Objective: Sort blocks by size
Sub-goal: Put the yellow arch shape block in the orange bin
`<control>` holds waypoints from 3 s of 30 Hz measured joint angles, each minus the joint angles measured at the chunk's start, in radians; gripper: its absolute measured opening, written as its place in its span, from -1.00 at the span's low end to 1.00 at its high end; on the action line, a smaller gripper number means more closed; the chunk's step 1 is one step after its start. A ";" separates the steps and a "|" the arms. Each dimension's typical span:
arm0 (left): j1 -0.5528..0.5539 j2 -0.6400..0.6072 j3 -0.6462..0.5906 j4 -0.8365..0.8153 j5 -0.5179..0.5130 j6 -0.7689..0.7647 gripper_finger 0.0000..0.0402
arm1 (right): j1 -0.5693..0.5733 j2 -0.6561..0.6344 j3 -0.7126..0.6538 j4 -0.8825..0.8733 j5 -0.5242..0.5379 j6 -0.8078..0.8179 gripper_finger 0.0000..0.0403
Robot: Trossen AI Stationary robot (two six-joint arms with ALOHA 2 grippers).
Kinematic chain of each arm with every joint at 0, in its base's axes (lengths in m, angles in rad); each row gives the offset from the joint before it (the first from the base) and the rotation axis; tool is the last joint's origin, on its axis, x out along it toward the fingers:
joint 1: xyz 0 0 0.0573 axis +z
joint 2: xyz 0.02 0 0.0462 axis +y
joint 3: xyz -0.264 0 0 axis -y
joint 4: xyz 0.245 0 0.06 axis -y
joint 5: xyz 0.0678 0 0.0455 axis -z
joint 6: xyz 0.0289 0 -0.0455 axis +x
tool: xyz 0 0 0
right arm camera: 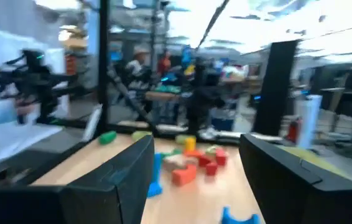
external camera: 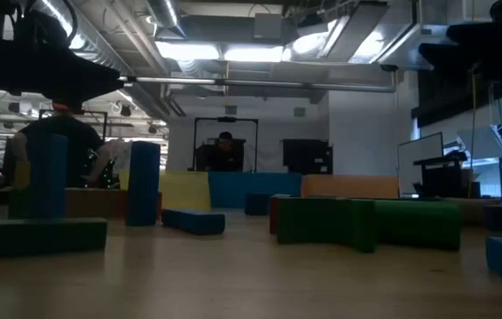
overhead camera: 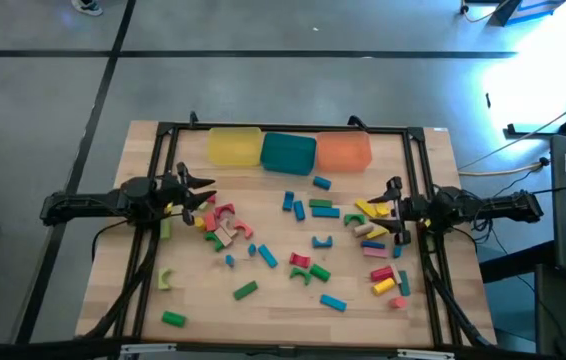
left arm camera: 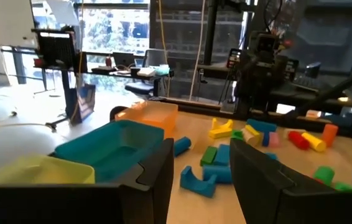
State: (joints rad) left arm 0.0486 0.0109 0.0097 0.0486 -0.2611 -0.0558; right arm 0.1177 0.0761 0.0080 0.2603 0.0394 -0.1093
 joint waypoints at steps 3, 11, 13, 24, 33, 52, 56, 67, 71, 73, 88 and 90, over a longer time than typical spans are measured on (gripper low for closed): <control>0.000 0.000 0.000 0.000 0.000 -0.020 -0.33 | 0.000 0.000 0.000 0.006 0.074 0.000 0.19; 0.000 0.000 0.000 0.000 0.000 -0.016 -0.33 | 0.000 0.000 0.000 0.011 0.085 0.108 0.19; 0.000 0.000 0.000 0.000 0.000 -0.025 -0.33 | 0.000 0.000 0.008 -0.002 0.109 0.157 0.19; 0.000 0.000 0.000 0.000 0.000 -0.106 -0.33 | 0.000 0.037 0.235 -0.352 0.312 0.314 0.19; 0.000 0.000 0.000 0.000 0.000 -0.101 -0.33 | 0.000 0.240 0.476 -0.723 0.419 0.460 0.19; 0.000 0.000 0.000 0.000 0.000 -0.102 -0.33 | -0.088 0.890 0.874 -1.382 0.519 1.033 0.19; 0.000 0.000 0.000 0.000 0.000 -0.102 -0.33 | -0.186 0.995 0.889 -1.405 0.401 1.052 0.19; 0.000 0.000 0.000 0.000 0.000 -0.102 -0.33 | -0.392 1.176 0.889 -1.408 0.229 0.993 0.19; 0.000 0.000 0.000 0.000 0.000 -0.102 -0.33 | -0.431 1.211 0.889 -1.407 0.210 0.969 0.19; 0.000 0.000 0.000 0.000 0.000 -0.102 -0.33 | -0.445 1.227 0.889 -1.407 0.211 0.966 0.19; 0.000 0.000 0.000 0.000 0.000 -0.102 -0.33 | -0.479 1.254 0.717 -1.221 0.099 0.915 0.19; 0.000 0.000 0.000 0.000 0.000 -0.102 -0.33 | -0.478 1.254 0.700 -1.218 0.091 0.915 0.19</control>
State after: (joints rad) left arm 0.0484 0.0113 0.0095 0.0490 -0.2611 -0.1574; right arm -0.3607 1.3300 0.7077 -0.9576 0.1299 0.8059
